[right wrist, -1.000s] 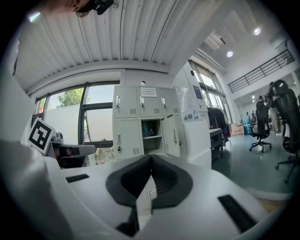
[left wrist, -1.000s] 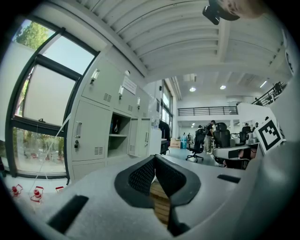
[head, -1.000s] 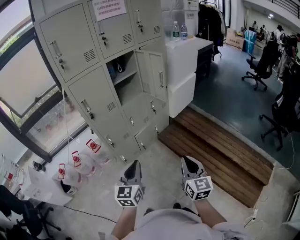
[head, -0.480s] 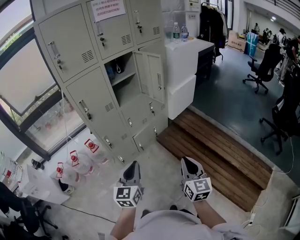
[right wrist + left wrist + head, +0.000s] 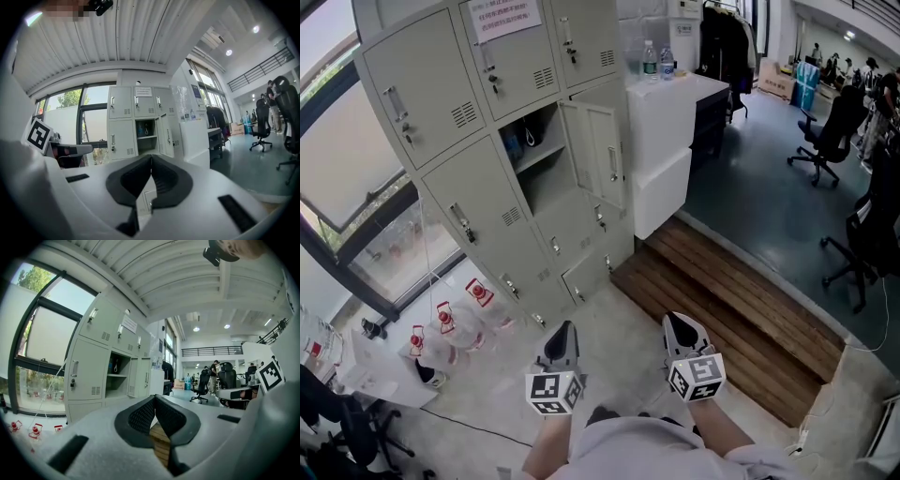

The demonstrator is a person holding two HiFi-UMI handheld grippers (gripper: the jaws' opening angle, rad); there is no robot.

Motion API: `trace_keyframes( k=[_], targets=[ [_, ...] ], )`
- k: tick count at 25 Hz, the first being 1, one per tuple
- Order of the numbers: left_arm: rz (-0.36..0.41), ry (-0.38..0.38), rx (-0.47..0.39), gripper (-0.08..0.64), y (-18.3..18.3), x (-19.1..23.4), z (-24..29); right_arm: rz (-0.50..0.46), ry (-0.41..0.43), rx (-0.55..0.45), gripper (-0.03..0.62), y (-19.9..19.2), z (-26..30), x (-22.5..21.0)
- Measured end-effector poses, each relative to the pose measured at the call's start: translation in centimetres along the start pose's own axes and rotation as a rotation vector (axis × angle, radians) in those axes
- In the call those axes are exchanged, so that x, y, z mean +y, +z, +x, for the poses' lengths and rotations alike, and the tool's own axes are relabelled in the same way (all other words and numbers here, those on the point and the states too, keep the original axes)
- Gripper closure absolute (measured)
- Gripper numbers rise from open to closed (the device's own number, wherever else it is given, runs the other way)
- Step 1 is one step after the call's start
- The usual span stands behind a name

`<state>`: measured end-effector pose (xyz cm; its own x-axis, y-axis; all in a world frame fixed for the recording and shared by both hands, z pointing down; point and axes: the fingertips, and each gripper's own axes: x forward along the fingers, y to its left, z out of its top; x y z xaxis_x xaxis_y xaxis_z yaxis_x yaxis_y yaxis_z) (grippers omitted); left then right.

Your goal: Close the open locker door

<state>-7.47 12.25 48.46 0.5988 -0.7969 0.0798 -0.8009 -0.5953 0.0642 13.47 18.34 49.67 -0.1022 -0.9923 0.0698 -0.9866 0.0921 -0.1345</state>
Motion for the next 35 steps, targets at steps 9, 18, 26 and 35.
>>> trace_keyframes(
  k=[9, 18, 26, 35],
  targets=[
    [-0.013, -0.011, -0.010, 0.552, 0.0, 3.6, 6.1, -0.009, -0.016, 0.009, 0.580, 0.1, 6.2, -1.4],
    [0.005, -0.110, -0.020, 0.552, 2.2, 11.3, 18.7, 0.011, -0.112, -0.009, 0.580, 1.0, 18.4, -3.1],
    [0.018, -0.174, -0.009, 0.552, 4.1, 19.2, 27.2, 0.014, -0.183, -0.025, 0.580, 2.8, 29.2, -2.7],
    [-0.013, -0.135, 0.010, 0.552, 3.5, 21.6, 31.4, 0.007, -0.150, -0.017, 0.580, 3.5, 34.8, -4.4]
  ],
)
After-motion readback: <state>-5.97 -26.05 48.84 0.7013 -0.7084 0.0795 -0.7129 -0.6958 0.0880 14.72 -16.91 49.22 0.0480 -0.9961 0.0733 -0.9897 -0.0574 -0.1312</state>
